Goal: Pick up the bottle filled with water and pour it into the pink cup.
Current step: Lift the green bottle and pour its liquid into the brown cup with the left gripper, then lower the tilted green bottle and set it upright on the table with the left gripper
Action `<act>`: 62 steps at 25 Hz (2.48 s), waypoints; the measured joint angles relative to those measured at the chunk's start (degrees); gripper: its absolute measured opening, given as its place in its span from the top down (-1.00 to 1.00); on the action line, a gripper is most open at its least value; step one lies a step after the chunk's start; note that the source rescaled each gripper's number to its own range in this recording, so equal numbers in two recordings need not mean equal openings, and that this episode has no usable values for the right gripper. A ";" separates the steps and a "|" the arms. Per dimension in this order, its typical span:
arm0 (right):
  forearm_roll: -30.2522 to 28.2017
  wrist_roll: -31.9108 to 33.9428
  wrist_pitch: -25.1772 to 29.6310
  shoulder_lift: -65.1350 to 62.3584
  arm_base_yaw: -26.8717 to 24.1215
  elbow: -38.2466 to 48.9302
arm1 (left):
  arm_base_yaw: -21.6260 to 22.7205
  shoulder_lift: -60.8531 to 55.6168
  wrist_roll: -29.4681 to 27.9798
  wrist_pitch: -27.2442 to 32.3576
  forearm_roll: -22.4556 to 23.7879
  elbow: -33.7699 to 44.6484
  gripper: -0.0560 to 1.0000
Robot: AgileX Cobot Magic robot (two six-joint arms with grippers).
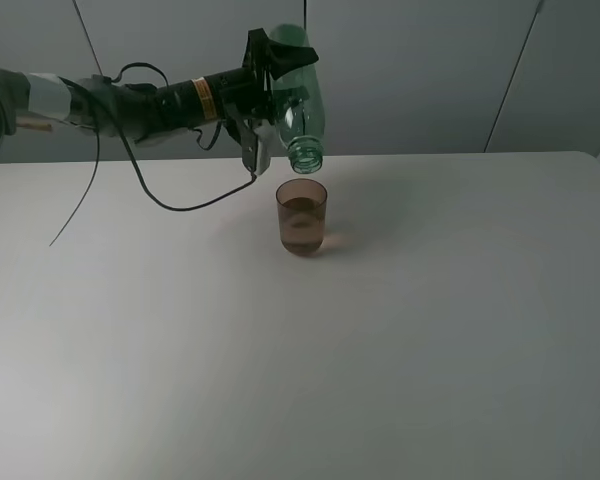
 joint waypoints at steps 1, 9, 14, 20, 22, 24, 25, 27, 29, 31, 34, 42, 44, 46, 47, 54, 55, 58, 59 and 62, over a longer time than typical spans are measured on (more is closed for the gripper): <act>0.00 0.00 0.00 0.00 0.00 0.00 | 0.11 0.00 -1.96 -0.13 0.00 0.00 0.88; 0.00 0.00 0.00 0.00 0.00 0.00 | 2.29 -0.97 -20.33 -0.13 -0.81 2.74 0.88; 0.00 0.00 0.00 0.00 0.00 0.00 | 4.73 -4.95 -36.55 0.14 -2.77 10.92 0.88; 0.00 0.00 0.00 0.00 0.00 0.00 | 7.73 -14.94 -51.79 1.62 -21.48 28.18 0.88; 0.00 0.00 0.00 0.00 0.00 0.00 | 9.63 -18.19 -53.32 2.90 -26.59 33.54 0.88; 0.00 0.00 0.00 0.00 0.00 0.00 | 11.88 -20.95 -54.09 3.57 -31.35 38.73 0.88; 0.00 0.00 0.00 0.00 0.00 0.00 | 13.07 -21.75 -54.64 3.72 -33.04 40.76 0.88; 0.00 0.00 0.00 0.00 0.00 0.00 | 15.04 -22.76 -57.97 3.87 -37.14 44.96 0.88; 0.00 0.00 0.00 0.00 0.00 0.00 | 16.72 -22.87 -62.31 4.08 -40.93 48.13 0.88; 0.00 0.00 0.10 0.00 0.00 0.00 | 17.77 -22.87 -66.09 4.55 -44.28 51.13 0.88; 0.00 0.00 0.10 0.00 0.00 0.00 | 18.33 -22.87 -68.68 4.66 -47.65 53.63 0.88; 0.00 0.00 0.10 0.00 0.00 0.00 | 18.33 -18.06 -68.18 -0.38 -48.29 53.83 0.88; 0.00 0.00 0.10 0.00 0.00 0.00 | 18.33 -16.58 -65.60 -1.16 -48.29 53.83 0.88; 0.00 0.00 0.10 0.00 0.00 0.00 | 18.33 -15.71 -63.10 -1.56 -48.29 53.83 0.88; 0.00 0.00 0.10 0.00 0.00 0.00 | 18.33 -15.32 -62.31 -1.67 -48.18 53.83 0.88; 0.00 0.00 0.10 0.00 0.00 0.00 | 18.33 -13.40 -61.79 -2.13 -48.18 53.74 0.88; 0.00 0.00 0.10 0.00 0.00 0.00 | 18.33 -13.29 -61.79 -2.13 -48.18 53.74 0.88; 0.00 0.00 0.10 0.00 0.00 0.00 | 18.33 -13.29 -62.31 -2.03 -48.18 53.74 0.88; 0.00 0.00 0.10 0.00 0.00 0.00 | 18.33 -13.29 -62.61 -2.03 -48.18 53.74 0.88; 0.00 0.00 0.10 0.00 0.00 0.00 | 18.33 -13.14 -64.30 -2.03 -48.18 53.74 0.88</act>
